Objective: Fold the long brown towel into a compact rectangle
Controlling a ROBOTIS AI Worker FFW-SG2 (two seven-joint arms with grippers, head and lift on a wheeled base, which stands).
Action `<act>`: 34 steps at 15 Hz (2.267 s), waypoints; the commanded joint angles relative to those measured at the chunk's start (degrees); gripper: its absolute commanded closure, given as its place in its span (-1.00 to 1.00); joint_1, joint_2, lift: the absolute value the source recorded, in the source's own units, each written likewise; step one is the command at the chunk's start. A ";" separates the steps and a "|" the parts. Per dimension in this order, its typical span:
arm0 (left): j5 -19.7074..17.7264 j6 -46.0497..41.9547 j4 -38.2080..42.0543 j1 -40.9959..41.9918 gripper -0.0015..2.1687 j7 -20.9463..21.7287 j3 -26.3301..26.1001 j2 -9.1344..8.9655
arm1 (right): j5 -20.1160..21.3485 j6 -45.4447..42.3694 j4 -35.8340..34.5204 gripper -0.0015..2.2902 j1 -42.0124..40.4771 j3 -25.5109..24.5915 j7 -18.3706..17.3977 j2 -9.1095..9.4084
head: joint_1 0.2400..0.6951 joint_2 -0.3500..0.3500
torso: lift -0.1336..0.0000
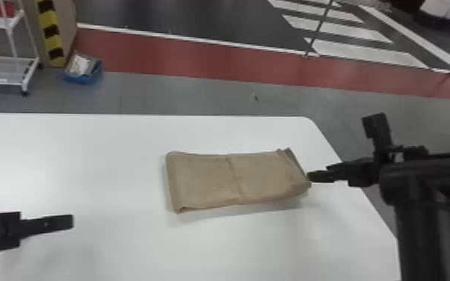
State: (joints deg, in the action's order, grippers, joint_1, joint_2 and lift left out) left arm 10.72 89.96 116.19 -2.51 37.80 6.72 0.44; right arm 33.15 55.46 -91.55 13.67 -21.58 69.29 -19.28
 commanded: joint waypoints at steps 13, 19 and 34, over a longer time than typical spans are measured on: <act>0.00 0.07 0.18 0.49 -0.86 0.87 0.05 -0.59 | -0.72 12.01 8.93 -0.78 9.45 4.35 -6.00 3.99 | 1.00 -0.75 | -0.85; 0.00 0.07 0.09 0.67 -0.86 1.14 0.31 -0.59 | 0.07 10.42 11.83 -0.78 10.24 4.79 -7.41 4.07 | 1.00 -0.73 | -0.85; -0.09 -0.35 -0.79 0.75 -0.86 1.31 0.84 -0.59 | -0.90 8.49 13.50 -0.33 10.50 4.79 -10.93 4.78 | 1.00 -0.72 | -0.85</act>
State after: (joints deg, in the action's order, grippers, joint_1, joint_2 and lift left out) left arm 10.64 89.64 115.49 -1.76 39.03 7.36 0.44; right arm 32.53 63.81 -77.98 24.17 -16.44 58.29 -14.55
